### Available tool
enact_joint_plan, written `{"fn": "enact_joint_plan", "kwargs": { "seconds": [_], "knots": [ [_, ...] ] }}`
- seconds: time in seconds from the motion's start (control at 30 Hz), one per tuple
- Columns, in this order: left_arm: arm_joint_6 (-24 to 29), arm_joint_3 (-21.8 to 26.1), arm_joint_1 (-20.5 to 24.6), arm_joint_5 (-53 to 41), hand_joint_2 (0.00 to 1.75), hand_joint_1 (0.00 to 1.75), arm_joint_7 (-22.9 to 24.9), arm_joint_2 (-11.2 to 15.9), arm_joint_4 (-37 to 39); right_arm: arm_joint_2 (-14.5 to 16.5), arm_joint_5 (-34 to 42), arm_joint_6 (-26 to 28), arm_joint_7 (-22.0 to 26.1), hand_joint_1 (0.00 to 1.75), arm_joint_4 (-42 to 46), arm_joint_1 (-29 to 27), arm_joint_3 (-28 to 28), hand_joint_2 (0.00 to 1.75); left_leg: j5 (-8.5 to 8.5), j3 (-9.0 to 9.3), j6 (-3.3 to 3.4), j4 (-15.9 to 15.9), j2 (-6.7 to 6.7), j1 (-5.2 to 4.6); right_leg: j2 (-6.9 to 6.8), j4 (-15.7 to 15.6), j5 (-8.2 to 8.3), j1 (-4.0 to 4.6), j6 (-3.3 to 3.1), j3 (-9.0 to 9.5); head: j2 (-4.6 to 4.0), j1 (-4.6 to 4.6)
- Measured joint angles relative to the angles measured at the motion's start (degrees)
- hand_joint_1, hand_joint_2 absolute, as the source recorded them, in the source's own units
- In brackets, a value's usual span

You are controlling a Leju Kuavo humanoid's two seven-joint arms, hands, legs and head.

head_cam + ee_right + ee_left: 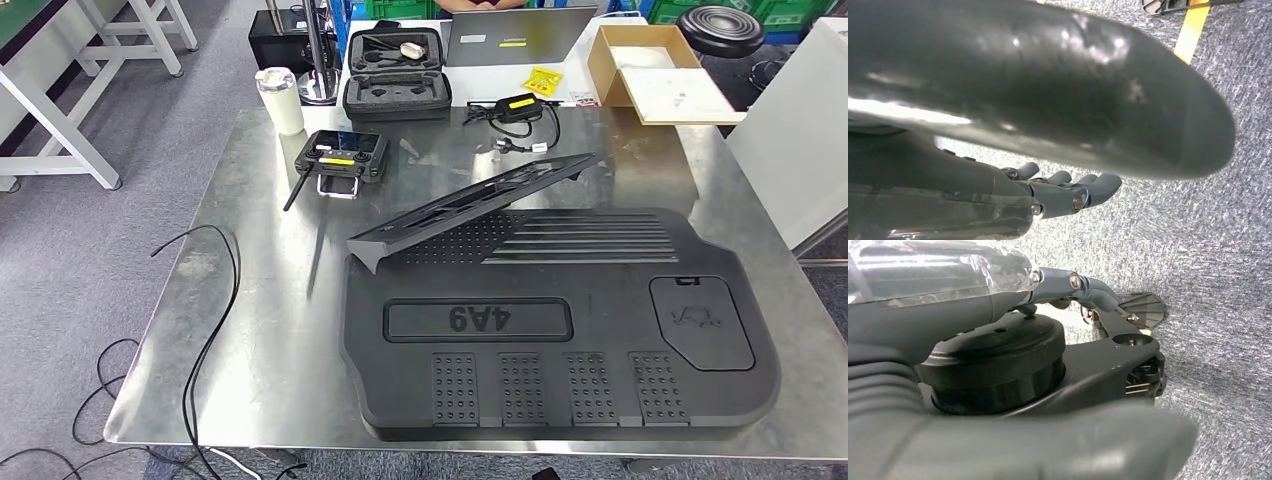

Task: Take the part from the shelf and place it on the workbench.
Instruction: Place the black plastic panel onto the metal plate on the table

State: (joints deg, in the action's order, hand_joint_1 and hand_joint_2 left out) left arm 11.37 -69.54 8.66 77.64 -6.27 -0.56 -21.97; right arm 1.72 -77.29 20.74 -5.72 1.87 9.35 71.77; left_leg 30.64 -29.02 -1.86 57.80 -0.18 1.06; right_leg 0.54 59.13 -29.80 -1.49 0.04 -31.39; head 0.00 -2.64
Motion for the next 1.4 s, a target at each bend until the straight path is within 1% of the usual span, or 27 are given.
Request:
{"fn": "enact_joint_plan", "kwargs": {
  "seconds": [0.17,0.23,0.3,0.37,0.43,0.47,0.5,0.53,0.57,0.6,0.63,0.67,0.77,0.83,0.87,0.93,0.97,1.0,1.03,1.07,1.13,1.17,1.23,1.3,1.33,1.37,1.4],
  "knots": [
    [0.39,-0.72,0.05,-1.32,1.75,0.00,0.43,0.15,0.00,0.21,-2.02,0.03,-0.06,0.00,-0.03,0.00,2.16,0.00,0.27,-0.28,0.46,0.55,-0.01,-0.10,-0.01,-0.04,0.10,-0.14,0.46,0.01,0.00,0.01],
    [0.54,-0.97,0.06,-1.53,1.75,0.00,0.50,0.16,-0.01,0.30,-2.39,0.05,-0.05,0.00,-0.04,0.01,2.85,0.00,0.14,-0.33,0.87,0.57,-0.01,-0.23,0.00,-0.31,0.36,-0.25,1.01,0.14,0.00,0.02],
    [0.57,-1.14,0.12,-1.64,1.75,0.00,0.50,0.15,-0.07,0.29,-2.57,0.06,-0.05,0.00,-0.04,0.02,3.47,0.00,-0.71,0.13,1.58,-0.72,0.13,0.13,-0.02,-0.35,0.14,-0.24,1.59,0.34,0.00,-0.03],
    [0.58,-1.26,0.21,-1.87,1.75,0.00,0.50,0.14,-0.15,0.23,-2.71,0.04,-0.05,0.00,-0.04,0.06,3.98,0.00,-1.60,0.60,2.19,-2.14,0.41,0.53,-0.14,2.73,-2.26,-0.13,1.84,-0.90,0.00,-0.48],
    [0.60,-1.34,0.22,-2.04,1.75,0.00,0.50,0.14,-0.19,0.23,-2.81,0.01,-0.05,0.00,-0.05,0.04,4.46,0.00,-1.79,0.49,2.38,-2.25,0.59,0.45,-0.23,9.52,-5.70,-0.16,2.10,-3.95,0.00,-1.03],
    [0.60,-1.39,0.21,-2.06,1.75,0.00,0.50,0.14,-0.21,0.24,-2.82,-0.01,-0.05,0.00,-0.05,-0.02,4.74,0.00,-1.76,0.38,2.36,-2.12,0.62,0.44,-0.24,12.34,-6.54,-0.22,2.30,-5.22,0.00,-1.18],
    [0.60,-1.44,0.20,-2.07,1.75,0.00,0.50,0.14,-0.22,0.23,-2.84,-0.01,-0.05,0.00,-0.06,-0.07,5.02,0.00,-1.69,0.29,2.30,-1.94,0.63,0.46,-0.25,13.49,-6.26,-0.34,2.50,-5.73,0.00,-1.25],
    [0.57,-1.50,0.20,-2.09,1.75,0.00,0.50,0.14,-0.22,0.21,-2.86,-0.02,-0.05,0.00,-0.06,-0.08,5.25,0.00,-1.57,0.23,2.15,-1.72,0.61,0.54,-0.27,12.41,-4.83,-0.49,2.70,-5.21,0.00,-1.29],
    [0.55,-1.56,0.21,-2.12,1.75,0.00,0.50,0.14,-0.24,0.19,-2.87,-0.02,-0.04,0.00,-0.06,-0.04,5.44,0.00,-1.36,0.18,1.88,-1.39,0.59,0.70,-0.30,9.27,-2.66,-0.69,2.91,-3.70,0.00,-1.35],
    [0.52,-1.61,0.23,-2.15,1.75,0.00,0.50,0.16,-0.26,0.17,-2.89,-0.03,-0.03,0.00,-0.07,0.04,5.60,0.00,-1.10,0.09,1.50,-1.02,0.56,0.84,-0.31,5.73,-1.18,-0.81,3.13,-1.96,0.00,-1.44],
    [0.48,-1.67,0.27,-2.19,1.75,0.00,0.50,0.19,-0.29,0.17,-2.91,-0.04,-0.01,0.00,-0.10,0.12,5.74,0.00,-0.81,-0.07,1.05,-0.56,0.53,0.88,-0.20,2.87,-0.04,-0.76,3.09,-0.54,0.00,-1.66],
    [0.43,-1.73,0.31,-2.23,1.75,0.00,0.50,0.22,-0.33,0.20,-2.93,-0.05,0.01,0.00,-0.14,0.16,5.95,0.00,-0.60,-0.19,0.62,-0.13,0.49,0.81,-0.08,1.16,0.32,-0.69,2.92,0.23,0.00,-1.80],
    [0.15,-1.88,0.37,-2.55,1.75,0.00,0.56,0.29,-0.39,0.23,-3.03,0.01,0.15,0.00,-0.26,0.19,6.75,0.00,-0.53,-0.52,-0.36,0.51,0.30,0.60,0.16,1.02,-0.22,-0.45,1.19,-0.16,0.00,-1.40],
    [-0.01,-2.14,0.43,-2.73,1.75,0.00,0.69,0.32,-0.40,0.21,-3.11,0.20,0.33,0.00,-0.29,0.26,7.39,0.00,0.78,-1.13,-0.78,2.02,0.28,0.77,0.03,0.98,-0.03,-0.39,0.13,-0.50,0.00,-0.84],
    [-0.07,-2.29,0.49,-2.77,1.75,0.00,0.78,0.32,-0.42,0.19,-3.16,0.32,0.39,0.00,-0.30,0.30,7.71,0.00,2.42,-2.01,-0.85,4.23,0.29,0.76,-0.08,0.91,0.16,-0.34,-0.29,-0.68,0.00,-0.54],
    [-0.20,-2.50,0.57,-2.82,1.75,0.00,0.96,0.32,-0.44,0.16,-3.24,0.51,0.49,0.00,-0.31,0.34,8.21,0.00,6.37,-4.77,-0.70,11.00,0.32,0.54,-0.31,0.91,0.46,0.01,-0.90,-1.15,0.00,0.05],
    [-0.27,-2.57,0.57,-2.82,1.75,0.00,1.08,0.32,-0.46,0.15,-3.27,0.54,0.51,0.00,-0.33,0.33,8.40,0.00,7.66,-6.01,-0.53,14.12,0.32,0.37,-0.42,0.92,0.59,0.27,-1.14,-1.39,0.00,0.19],
    [-0.32,-2.62,0.53,-2.82,1.75,0.00,1.20,0.32,-0.47,0.15,-3.29,0.55,0.54,0.00,-0.34,0.32,8.57,0.00,7.95,-6.58,-0.27,15.80,0.31,0.17,-0.49,0.94,0.72,0.54,-1.33,-1.60,0.00,0.25],
    [-0.34,-2.66,0.50,-2.81,1.75,0.00,1.29,0.32,-0.48,0.16,-3.29,0.55,0.56,0.00,-0.36,0.31,8.76,0.00,7.13,-6.20,0.14,15.51,0.31,-0.08,-0.53,0.95,0.85,0.83,-1.47,-1.76,0.00,0.26],
    [-0.35,-2.68,0.49,-2.81,1.75,0.00,1.34,0.32,-0.48,0.16,-3.30,0.55,0.57,0.00,-0.37,0.30,8.91,0.00,5.46,-4.84,0.71,13.15,0.30,-0.41,-0.54,0.96,0.96,1.10,-1.57,-1.85,0.00,0.27],
    [-0.35,-2.68,0.55,-2.80,1.75,0.00,1.38,0.39,-0.48,0.20,-3.30,0.56,0.59,0.00,-0.38,0.34,9.11,0.00,2.27,-1.04,2.18,5.79,0.29,-1.15,-0.59,0.97,1.20,1.51,-1.55,-1.95,0.00,0.15],
    [-0.35,-2.68,0.59,-2.81,1.75,0.00,1.38,0.46,-0.50,0.21,-3.31,0.59,0.60,0.00,-0.40,0.37,9.18,0.00,1.37,0.22,2.65,3.03,0.29,-1.48,-0.61,0.98,1.37,1.54,-1.39,-2.03,0.00,0.04],
    [-0.35,-2.69,0.60,-2.81,1.75,0.00,1.38,0.60,-0.54,0.25,-3.32,0.64,0.61,0.00,-0.44,0.41,9.31,0.00,0.99,0.83,3.00,0.96,0.31,-1.92,-0.69,0.92,1.85,1.38,-0.77,-2.27,0.00,-0.06],
    [-0.35,-2.69,0.58,-2.81,1.75,0.00,1.39,0.60,-0.60,0.21,-3.32,0.66,0.61,0.00,-0.45,0.40,9.45,0.00,0.26,0.69,3.14,-0.01,0.46,-1.81,-0.65,0.99,2.05,1.25,-0.03,-2.40,0.00,0.11],
    [-0.35,-2.69,0.61,-2.80,1.75,0.00,1.41,0.61,-0.63,0.21,-3.34,0.67,0.62,0.00,-0.45,0.40,9.50,0.00,-0.22,0.65,3.36,-0.56,0.55,-1.61,-0.61,1.60,1.37,1.27,0.30,-2.65,0.00,0.08],
    [-0.35,-2.68,0.63,-2.78,1.75,0.00,1.44,0.61,-0.67,0.20,-3.38,0.67,0.66,0.00,-0.45,0.41,9.53,0.00,-0.77,0.49,3.62,-1.07,0.67,-1.39,-0.56,3.24,-0.14,1.28,0.57,-3.26,0.00,-0.07],
    [-0.35,-2.68,0.63,-2.74,1.75,0.00,1.49,0.62,-0.72,0.19,-3.44,0.67,0.70,0.00,-0.45,0.41,9.56,0.00,-1.20,0.22,3.79,-1.30,0.79,-1.28,-0.53,5.98,-2.34,1.17,0.81,-4.26,0.00,-0.25]
  ]
}}
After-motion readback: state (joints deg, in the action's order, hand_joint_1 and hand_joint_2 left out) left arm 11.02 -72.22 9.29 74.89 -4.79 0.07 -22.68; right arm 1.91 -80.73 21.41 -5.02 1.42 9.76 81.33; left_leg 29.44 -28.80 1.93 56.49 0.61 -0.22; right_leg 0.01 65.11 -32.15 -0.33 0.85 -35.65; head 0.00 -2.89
